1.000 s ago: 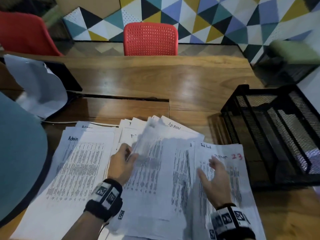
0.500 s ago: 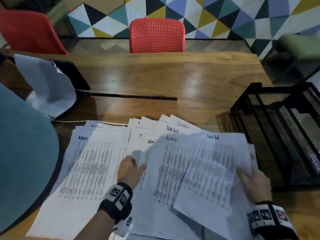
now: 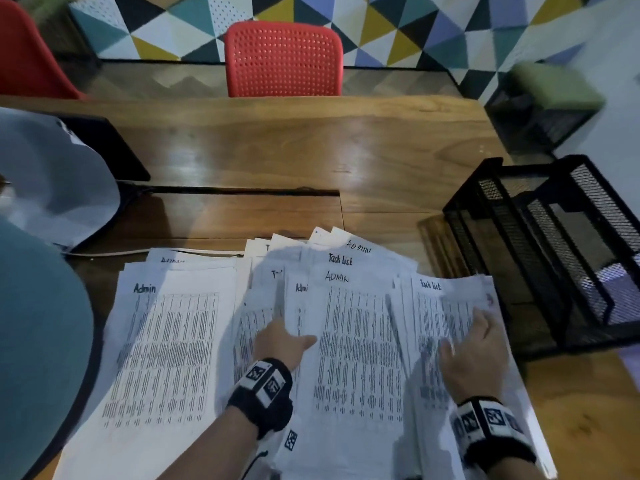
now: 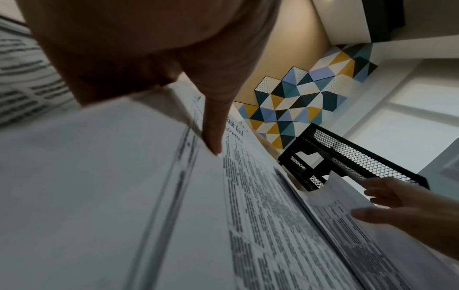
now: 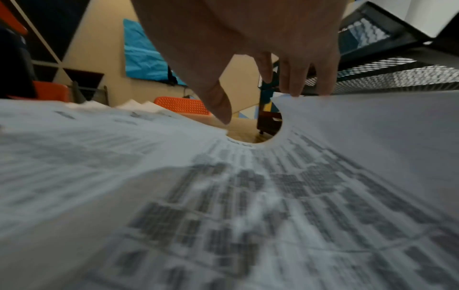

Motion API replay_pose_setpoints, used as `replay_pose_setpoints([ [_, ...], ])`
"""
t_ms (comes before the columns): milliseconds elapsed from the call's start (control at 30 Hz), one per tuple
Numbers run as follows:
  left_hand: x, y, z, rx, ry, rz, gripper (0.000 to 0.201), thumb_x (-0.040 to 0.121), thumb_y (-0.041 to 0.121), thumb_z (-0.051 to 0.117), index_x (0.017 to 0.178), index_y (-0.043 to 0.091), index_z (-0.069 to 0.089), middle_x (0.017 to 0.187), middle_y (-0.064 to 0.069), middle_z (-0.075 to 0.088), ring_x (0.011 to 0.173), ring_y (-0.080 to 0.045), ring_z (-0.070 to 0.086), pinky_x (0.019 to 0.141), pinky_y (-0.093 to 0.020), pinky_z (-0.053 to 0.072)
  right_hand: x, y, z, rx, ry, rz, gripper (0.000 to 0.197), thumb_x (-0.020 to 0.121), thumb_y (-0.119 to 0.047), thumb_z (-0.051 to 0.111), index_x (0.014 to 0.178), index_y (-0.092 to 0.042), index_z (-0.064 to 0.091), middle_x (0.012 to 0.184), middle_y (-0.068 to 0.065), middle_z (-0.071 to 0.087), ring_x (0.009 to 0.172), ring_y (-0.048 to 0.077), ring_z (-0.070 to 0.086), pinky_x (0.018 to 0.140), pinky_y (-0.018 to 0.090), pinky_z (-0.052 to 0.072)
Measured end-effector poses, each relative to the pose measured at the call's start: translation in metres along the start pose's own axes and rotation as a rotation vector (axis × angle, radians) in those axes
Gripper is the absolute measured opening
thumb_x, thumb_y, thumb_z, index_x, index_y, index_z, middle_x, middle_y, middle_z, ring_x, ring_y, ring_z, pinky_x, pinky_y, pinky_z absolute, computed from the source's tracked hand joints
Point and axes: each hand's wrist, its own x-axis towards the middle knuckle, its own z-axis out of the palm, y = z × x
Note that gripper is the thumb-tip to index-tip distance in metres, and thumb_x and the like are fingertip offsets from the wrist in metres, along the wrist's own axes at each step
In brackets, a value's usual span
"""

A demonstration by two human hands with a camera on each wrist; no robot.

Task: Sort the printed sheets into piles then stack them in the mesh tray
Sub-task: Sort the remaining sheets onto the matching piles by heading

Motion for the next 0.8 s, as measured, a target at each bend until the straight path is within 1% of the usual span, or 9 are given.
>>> replay_pose_setpoints([
  [100,-0.001,-0.003,-0.006,-0.124,-0.026,0.089,0.032,0.086,0.028,0.074,0.112,0.012,0.065,0.107,-0.005,0.072,0.089,-0.020,0.065,0.078,-0.029,0.051,-0.023,-0.031,0.008,0.101,0.031,-0.121,0.063,0.075,-0.015,0.074,0.128,0.002,0.046,0.127,0.023,0.048,0.119,0.038,0.048,0.099,0.053,0.044],
  [167,-0.001,-0.010,-0.018,-0.173,0.029,0.116,0.023,0.088,0.020,0.071,0.109,0.014,0.066,0.099,-0.003,0.073,0.085,-0.021,0.066,0.078,-0.031,0.054,-0.034,-0.047,0.014,0.212,-0.034,-0.174,0.054,0.080,-0.017,0.072,0.126,-0.001,0.048,0.122,0.016,0.050,0.109,0.029,0.054,0.093,0.044,0.050],
  [267,0.004,-0.025,-0.041,-0.134,0.172,0.090,0.036,0.089,0.016,0.070,0.122,0.008,0.061,0.099,-0.010,0.072,0.080,-0.025,0.064,0.070,-0.030,0.053,-0.040,-0.063,0.020,0.329,-0.259,-0.174,0.049,0.087,-0.025,0.066,0.130,-0.009,0.048,0.120,0.006,0.051,0.101,0.017,0.057,0.086,0.028,0.049],
  [367,0.001,-0.033,-0.054,-0.043,0.267,0.081,0.047,0.089,0.012,0.070,0.129,0.006,0.047,0.111,-0.014,0.065,0.084,-0.024,0.062,0.059,-0.021,0.048,-0.038,-0.068,0.033,0.324,-0.486,-0.113,0.048,0.087,-0.035,0.065,0.127,-0.012,0.051,0.116,0.000,0.056,0.095,0.012,0.058,0.087,0.030,0.052],
  [467,-0.007,-0.035,-0.053,0.115,0.366,0.167,0.045,0.089,0.020,0.069,0.129,0.008,0.052,0.112,-0.010,0.057,0.089,-0.015,0.050,0.074,-0.026,0.051,-0.031,-0.072,0.039,0.407,-0.594,-0.013,0.046,0.084,-0.039,0.069,0.120,-0.013,0.056,0.105,0.000,0.061,0.091,0.012,0.061,0.087,0.035,0.054],
  [533,-0.011,-0.032,-0.049,0.094,0.319,0.215,0.040,0.095,0.018,0.062,0.132,0.009,0.053,0.109,-0.010,0.062,0.086,-0.017,0.057,0.074,-0.025,0.054,-0.026,-0.073,0.040,0.484,-0.642,0.034,0.051,0.082,-0.041,0.071,0.121,-0.013,0.055,0.103,-0.003,0.062,0.092,0.011,0.061,0.086,0.031,0.053],
  [633,-0.015,-0.032,-0.043,-0.191,0.172,0.234,0.034,0.094,0.012,0.063,0.128,0.011,0.061,0.098,-0.008,0.072,0.073,-0.014,0.066,0.056,-0.012,0.050,-0.019,-0.072,0.040,0.571,-0.667,0.087,0.061,0.077,-0.045,0.074,0.125,-0.013,0.052,0.111,-0.003,0.059,0.102,0.015,0.059,0.091,0.032,0.049],
  [733,-0.013,-0.034,-0.041,-0.580,-0.013,0.128,0.046,0.082,0.026,0.079,0.124,0.017,0.065,0.109,-0.003,0.074,0.093,-0.018,0.072,0.079,-0.029,0.059,-0.006,-0.073,0.044,0.719,-0.582,0.222,0.061,0.074,-0.039,0.079,0.120,-0.014,0.048,0.112,0.000,0.054,0.104,0.020,0.055,0.093,0.037,0.048],
  [800,-0.009,-0.040,-0.039,-0.683,-0.050,0.060,0.067,0.067,0.044,0.088,0.125,0.021,0.063,0.116,0.001,0.072,0.107,-0.021,0.069,0.098,-0.044,0.052,0.003,-0.072,0.044,0.825,-0.449,0.329,0.051,0.073,-0.027,0.082,0.109,-0.012,0.050,0.096,0.004,0.057,0.086,0.021,0.057,0.079,0.036,0.050],
])
